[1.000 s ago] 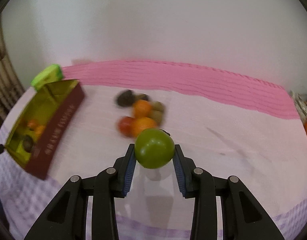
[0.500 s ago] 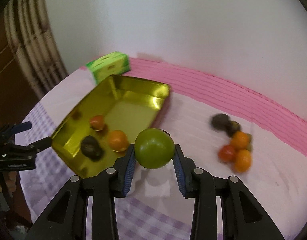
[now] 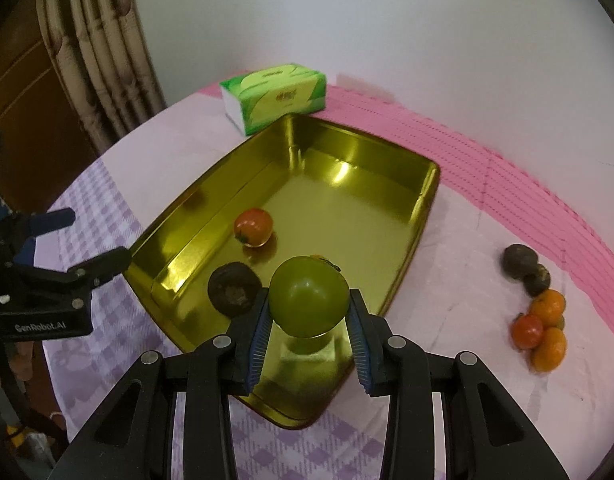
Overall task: Organize fruits
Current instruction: 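Carry the green tomato into the gold tin and open the right tool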
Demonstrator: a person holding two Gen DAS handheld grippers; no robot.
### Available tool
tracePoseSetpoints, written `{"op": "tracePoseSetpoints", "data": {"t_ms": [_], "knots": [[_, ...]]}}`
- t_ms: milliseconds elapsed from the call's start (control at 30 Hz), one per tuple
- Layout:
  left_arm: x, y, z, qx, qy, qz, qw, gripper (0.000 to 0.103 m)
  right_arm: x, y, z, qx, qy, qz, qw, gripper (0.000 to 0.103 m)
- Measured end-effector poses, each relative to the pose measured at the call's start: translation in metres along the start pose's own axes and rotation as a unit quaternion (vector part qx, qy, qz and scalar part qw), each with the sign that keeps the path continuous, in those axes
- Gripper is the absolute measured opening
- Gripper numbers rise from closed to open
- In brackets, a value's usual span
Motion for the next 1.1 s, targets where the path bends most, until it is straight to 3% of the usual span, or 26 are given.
{"op": "tracePoseSetpoints", "data": {"t_ms": [567, 1100], "knots": [[-0.008, 0.001, 0.004, -0.01, -0.002, -0.02, 0.9997, 0.102, -0.015, -0.008, 0.022, -0.005, 0.018, -0.034, 0.999, 0.038], [-0.007, 0.004, 0.006, -0.014, -0.002, -0.019, 0.9997, 0.102, -0.017, -0.004, 0.026, -0.016, 0.005, -0.012, 1.0, 0.039]]}}
Point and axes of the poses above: each gripper's, at about its wrist camera, not at the fingertips, and z roughly the way its jaws point, x to its right, y to its underside, the point moved 9 cm from there along z, roughly the way its jaws point, and after that the axes turned 12 degrees about y, right-handed, at the moved point
